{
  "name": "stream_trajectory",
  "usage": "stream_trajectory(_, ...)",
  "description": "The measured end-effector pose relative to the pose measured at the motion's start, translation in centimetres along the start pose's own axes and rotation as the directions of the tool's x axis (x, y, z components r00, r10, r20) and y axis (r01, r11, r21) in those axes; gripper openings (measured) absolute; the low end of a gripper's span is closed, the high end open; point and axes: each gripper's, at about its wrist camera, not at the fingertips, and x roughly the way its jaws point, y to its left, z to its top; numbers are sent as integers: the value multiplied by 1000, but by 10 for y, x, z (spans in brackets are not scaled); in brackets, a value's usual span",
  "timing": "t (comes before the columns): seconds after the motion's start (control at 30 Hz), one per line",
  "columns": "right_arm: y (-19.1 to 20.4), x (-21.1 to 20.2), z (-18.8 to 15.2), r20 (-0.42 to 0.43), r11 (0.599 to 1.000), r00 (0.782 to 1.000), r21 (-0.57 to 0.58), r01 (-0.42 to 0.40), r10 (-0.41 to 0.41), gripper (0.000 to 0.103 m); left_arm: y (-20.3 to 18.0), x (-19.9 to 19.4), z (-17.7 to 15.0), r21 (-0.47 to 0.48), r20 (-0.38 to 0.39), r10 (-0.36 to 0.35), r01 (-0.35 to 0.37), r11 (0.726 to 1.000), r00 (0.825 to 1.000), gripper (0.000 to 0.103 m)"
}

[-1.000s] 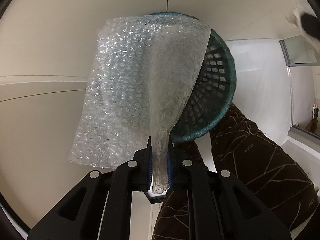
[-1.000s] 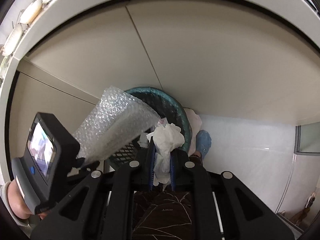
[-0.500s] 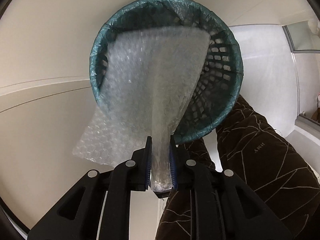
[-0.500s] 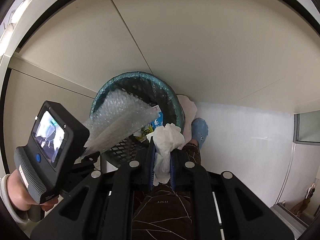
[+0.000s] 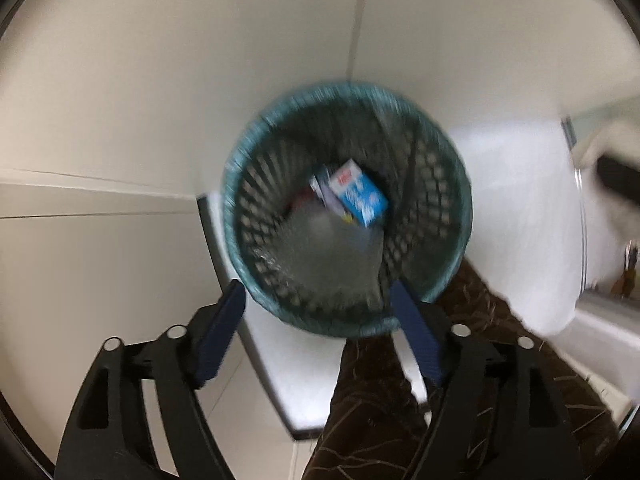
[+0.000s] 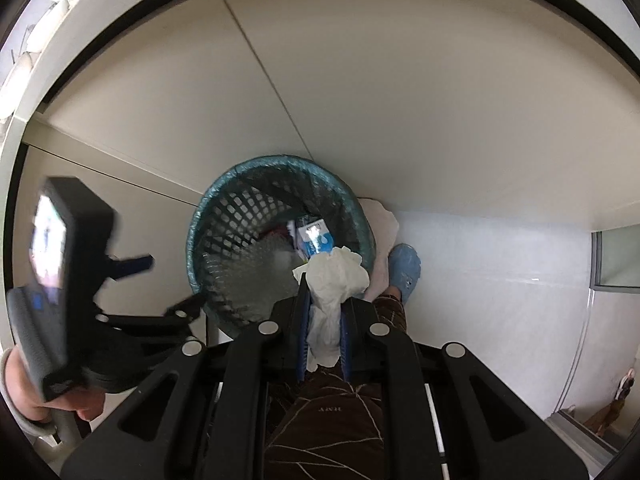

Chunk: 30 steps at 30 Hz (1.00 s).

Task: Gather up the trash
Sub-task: 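Open the right tool over the bin to drop the white tissue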

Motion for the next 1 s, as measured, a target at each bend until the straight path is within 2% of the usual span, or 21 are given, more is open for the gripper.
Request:
stream_trajectory(0.07,6,2,2,6,1000,1000,-9,-10,10,11,11,-17,-1,-42,62,-5,8,999,998,89)
stream_trajectory(0.2,22,6,5,21,999,999,-34,-37,38,11,38,-46,-5,-133,163,-19,41,990,986,97)
stream_trajectory(0.4,47,12,12,36,996,997,-64,-64,66,12,70,-69,-13,-227,250,-41,99,969,967,97)
stream_trajectory(0.63,64,26,14,35,993,996,-83,-79,82,15,90,-82,-22,-241,298,-45,121,963,953,97)
stream_trajectory(0.8,72,39,13,24,993,996,-89,-81,83,27,97,-87,-26,-231,312,-38,115,966,949,97)
stream_trajectory(1.0,79,49,13,26,993,997,-94,-75,78,51,103,-84,-27,-241,301,-29,106,965,953,97)
